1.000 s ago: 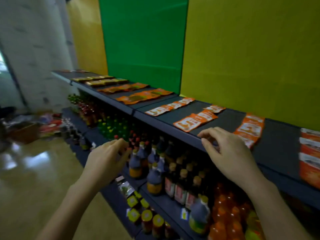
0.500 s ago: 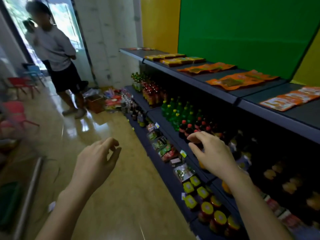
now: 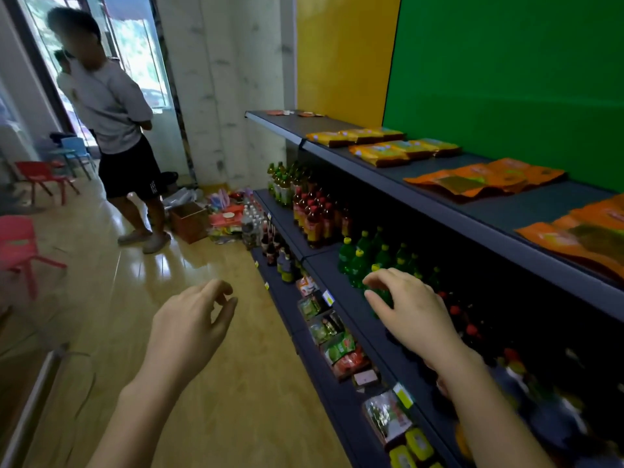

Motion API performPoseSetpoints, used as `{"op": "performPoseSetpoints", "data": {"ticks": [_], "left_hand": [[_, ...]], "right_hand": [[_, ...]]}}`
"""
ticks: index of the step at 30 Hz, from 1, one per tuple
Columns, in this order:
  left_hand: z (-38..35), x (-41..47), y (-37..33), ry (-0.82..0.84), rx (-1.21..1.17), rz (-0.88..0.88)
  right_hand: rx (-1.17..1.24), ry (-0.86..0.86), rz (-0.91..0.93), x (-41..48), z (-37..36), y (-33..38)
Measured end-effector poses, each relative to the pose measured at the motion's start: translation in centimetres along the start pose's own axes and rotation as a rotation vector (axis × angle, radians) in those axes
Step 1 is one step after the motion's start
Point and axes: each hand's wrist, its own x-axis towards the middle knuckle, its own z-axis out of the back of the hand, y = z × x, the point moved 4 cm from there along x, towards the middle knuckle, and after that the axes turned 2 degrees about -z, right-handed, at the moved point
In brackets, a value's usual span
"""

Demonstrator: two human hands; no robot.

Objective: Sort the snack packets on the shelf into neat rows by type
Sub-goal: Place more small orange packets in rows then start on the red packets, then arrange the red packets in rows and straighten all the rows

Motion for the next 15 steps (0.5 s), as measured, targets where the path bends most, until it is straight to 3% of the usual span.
{"op": "performPoseSetpoints", "data": {"ticks": [15], "left_hand": [[-11.9,21.5,16.2,0.102,-0.058,0.098]], "right_hand": [[0.019,0.087,0.015,26.8,-13.6,5.3]]}}
